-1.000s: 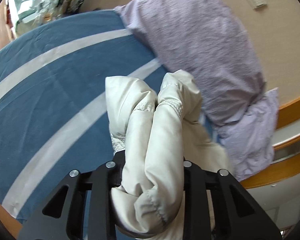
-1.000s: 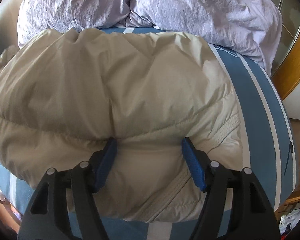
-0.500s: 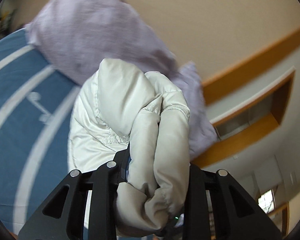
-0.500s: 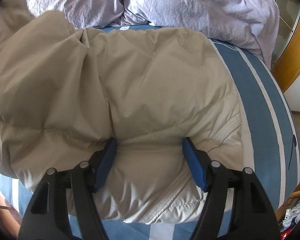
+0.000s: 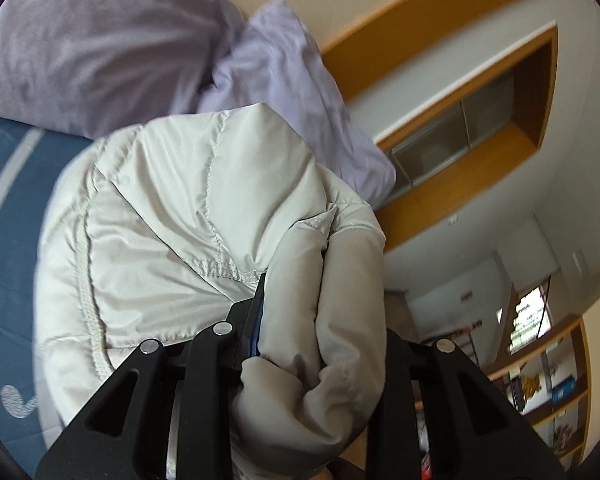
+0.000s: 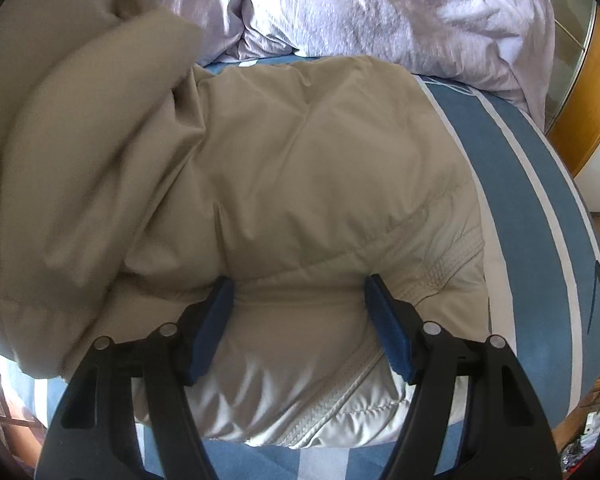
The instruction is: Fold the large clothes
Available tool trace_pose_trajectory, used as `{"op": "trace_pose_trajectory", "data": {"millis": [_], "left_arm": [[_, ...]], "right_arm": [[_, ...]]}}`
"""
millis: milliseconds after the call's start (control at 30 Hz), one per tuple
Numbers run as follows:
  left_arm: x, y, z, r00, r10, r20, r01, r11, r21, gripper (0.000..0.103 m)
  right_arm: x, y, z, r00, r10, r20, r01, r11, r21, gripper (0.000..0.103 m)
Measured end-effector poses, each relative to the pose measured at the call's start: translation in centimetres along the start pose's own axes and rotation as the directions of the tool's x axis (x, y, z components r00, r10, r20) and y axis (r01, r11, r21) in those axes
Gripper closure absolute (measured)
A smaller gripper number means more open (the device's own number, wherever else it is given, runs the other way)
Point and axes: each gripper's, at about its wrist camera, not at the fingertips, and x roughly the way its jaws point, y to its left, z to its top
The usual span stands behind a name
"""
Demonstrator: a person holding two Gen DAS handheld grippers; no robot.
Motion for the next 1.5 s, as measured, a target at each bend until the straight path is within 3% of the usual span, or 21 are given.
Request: {"op": "trace_pose_trajectory", "data": {"millis": [400, 600, 800, 1233, 1400, 1467, 1500], "left_arm": [[9.0, -2.2, -3.3, 0.983, 0.09, -0.16, -0.069, 0.989, 0.131, 0.077], [12.0, -2.9, -5.8, 0.965, 0.155, -0.211, -0.109, 0.971, 0.213, 0.075], [13.9, -2.8, -7.9, 0.948, 0.197, -0.25, -0.13, 0.957, 0.258, 0.074], [16.3, -3.7, -10.3, 0.923, 0.298, -0.245, -0.197, 0.909, 0.367, 0.073], [16.2, -4.5, -11.1, 0.919, 0.328, -0.22, -0.215, 0.882, 0.419, 0.062], [16.0, -5.0, -11.5, 0.92, 0.331, -0.209, -0.214, 0.873, 0.438, 0.054], [15.9, -5.4, -11.8, 0.923, 0.321, -0.212, -0.202, 0.873, 0.443, 0.044]], "right_arm": [[-2.5, -3.1, -0.9, 0.995, 0.06, 0.08, -0.063, 0.997, 0.039, 0.034], [-4.5, -6.0, -1.9, 0.993, -0.007, 0.121, -0.003, 0.997, 0.081, 0.034], [-5.3, -10.4, -3.2, 0.991, -0.094, 0.1, 0.076, 0.982, 0.174, 0.034], [-5.2, -14.8, -4.1, 0.985, -0.143, 0.092, 0.115, 0.958, 0.261, 0.034], [-5.4, -15.5, -4.1, 0.984, -0.152, 0.091, 0.122, 0.955, 0.269, 0.034], [-5.6, -15.8, -4.1, 0.983, -0.156, 0.093, 0.126, 0.954, 0.271, 0.034], [-5.7, -16.0, -4.0, 0.983, -0.157, 0.095, 0.126, 0.954, 0.272, 0.034]]}}
